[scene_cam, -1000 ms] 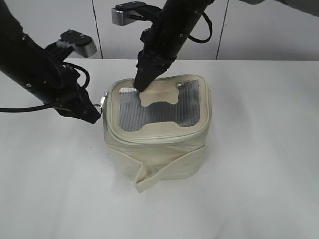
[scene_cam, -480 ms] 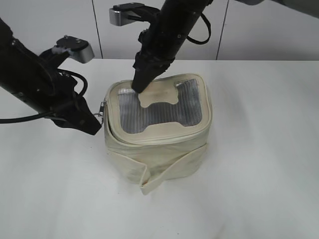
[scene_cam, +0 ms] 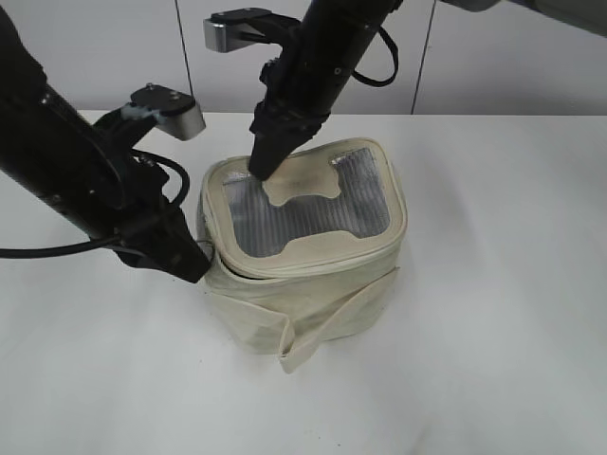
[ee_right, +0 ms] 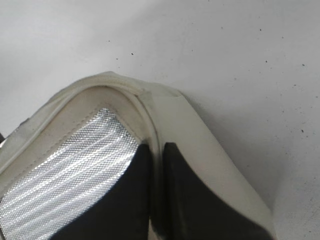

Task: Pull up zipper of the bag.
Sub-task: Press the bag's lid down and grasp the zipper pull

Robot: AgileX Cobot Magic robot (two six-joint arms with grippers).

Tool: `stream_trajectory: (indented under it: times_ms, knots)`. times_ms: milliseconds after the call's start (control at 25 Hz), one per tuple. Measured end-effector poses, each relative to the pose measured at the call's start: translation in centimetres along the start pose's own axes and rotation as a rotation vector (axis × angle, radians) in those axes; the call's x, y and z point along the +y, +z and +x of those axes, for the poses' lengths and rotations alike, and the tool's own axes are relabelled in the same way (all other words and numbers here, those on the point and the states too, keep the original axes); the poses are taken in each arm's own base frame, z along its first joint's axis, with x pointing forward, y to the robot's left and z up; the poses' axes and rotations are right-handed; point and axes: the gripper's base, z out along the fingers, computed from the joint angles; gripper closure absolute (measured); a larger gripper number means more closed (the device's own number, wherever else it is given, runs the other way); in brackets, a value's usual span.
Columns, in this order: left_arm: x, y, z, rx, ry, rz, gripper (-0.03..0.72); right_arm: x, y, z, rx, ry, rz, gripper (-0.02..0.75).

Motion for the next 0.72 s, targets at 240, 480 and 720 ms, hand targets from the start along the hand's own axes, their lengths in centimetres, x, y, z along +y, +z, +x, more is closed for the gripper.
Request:
stream_trajectory:
  times_ms: [240,480,720]
  knots:
    - [-1.5,0.6,-0.1,0.033,0.017,0.012,0.691,0.0,0.1,0.0,0.002,0.0,-0.004,0.693]
    - [-4.0,1.2,0.7,0.155,0.032,0.095,0.691,0.0,0.0,0.0,0.004,0.006,0.002,0.693]
    - [-4.5,0.2,0.6,0.125,0.027,0.091,0.691,0.0,0.0,0.0,0.003,0.033,0.002,0.693]
